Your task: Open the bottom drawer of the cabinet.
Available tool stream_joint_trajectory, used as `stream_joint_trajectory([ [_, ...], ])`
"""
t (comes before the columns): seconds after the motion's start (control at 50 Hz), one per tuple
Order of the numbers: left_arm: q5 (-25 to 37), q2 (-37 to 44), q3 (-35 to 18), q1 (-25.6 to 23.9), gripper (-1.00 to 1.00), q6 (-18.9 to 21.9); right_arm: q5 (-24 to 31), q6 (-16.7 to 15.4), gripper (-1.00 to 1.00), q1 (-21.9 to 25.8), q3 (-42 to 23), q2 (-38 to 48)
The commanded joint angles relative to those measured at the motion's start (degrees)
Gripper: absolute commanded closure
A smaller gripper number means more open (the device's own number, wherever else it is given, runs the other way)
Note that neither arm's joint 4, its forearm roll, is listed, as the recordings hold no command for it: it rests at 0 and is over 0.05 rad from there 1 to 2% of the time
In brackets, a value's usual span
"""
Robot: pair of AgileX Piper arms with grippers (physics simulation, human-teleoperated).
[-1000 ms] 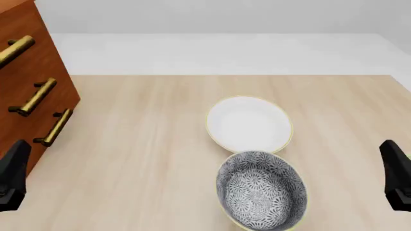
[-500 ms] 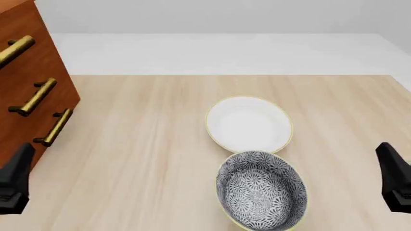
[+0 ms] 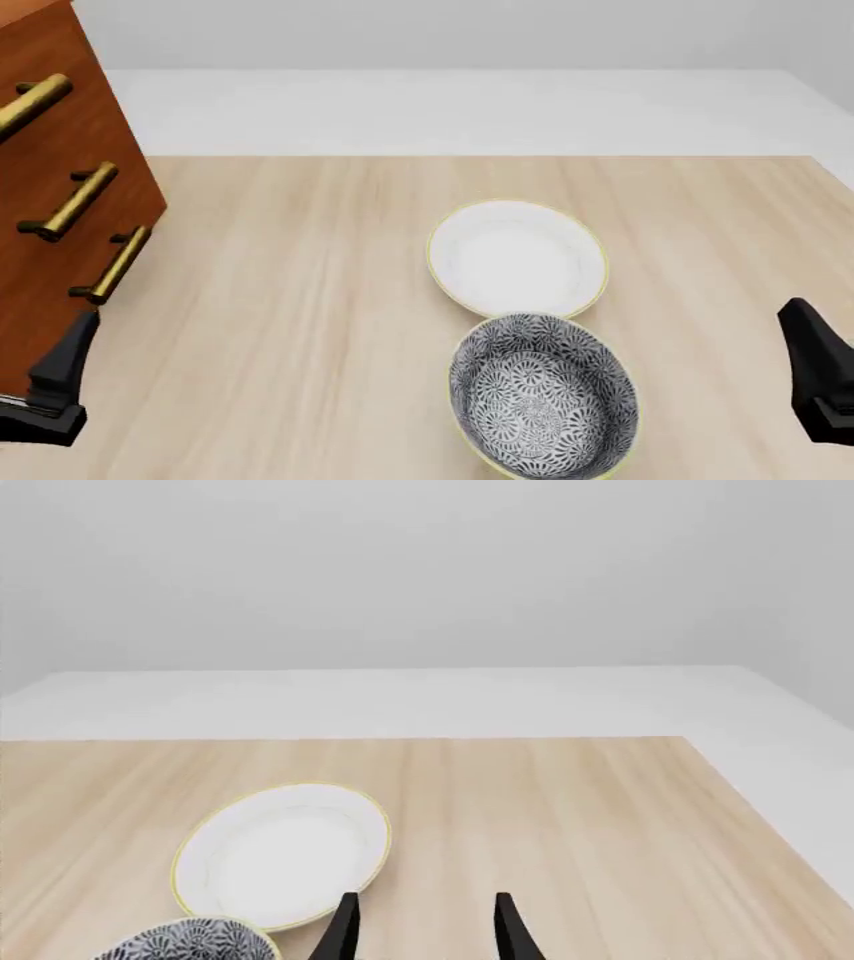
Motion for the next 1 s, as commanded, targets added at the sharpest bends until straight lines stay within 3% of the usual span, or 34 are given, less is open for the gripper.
stream_joint_trajectory([
  [0.02,-7.31,11.61,0.06,1.51,-1.0,4.86,0.13,0.44,-1.0,0.32,0.01,-0.06],
  [0.16,-10.91,17.3,0.06,1.99,-1.0,7.08,0.13,0.58,-1.0,0.48,0.01,-0.04],
  [0.4,-25.78,36.98,0.07,3.93,-1.0,10.77,0.36,0.82,-1.0,0.46,0.01,-0.06],
  [0.56,-31.54,43.47,0.07,4.78,-1.0,12.27,0.04,1.11,-1.0,0.39,0.01,-0.07],
  [0.62,-39.1,52.12,0.07,5.23,-1.0,14.02,-0.16,1.07,-1.0,0.41,0.01,-0.06],
  [0.76,-47.4,61.32,0.07,5.82,-1.0,15.68,-0.52,1.62,-1.0,0.19,0.01,-0.05],
  [0.78,-59.91,74.87,0.07,6.86,-1.0,20.02,-0.7,1.84,-1.0,0.43,0.01,-0.06],
  [0.82,-65.61,80.56,0.07,7.15,-1.0,20.96,-0.77,1.94,-1.0,0.37,0.01,-0.06],
  [1.0,-67.03,82.33,0.07,8.62,-1.0,23.86,-0.77,2.32,-1.0,0.23,0.01,-0.08],
])
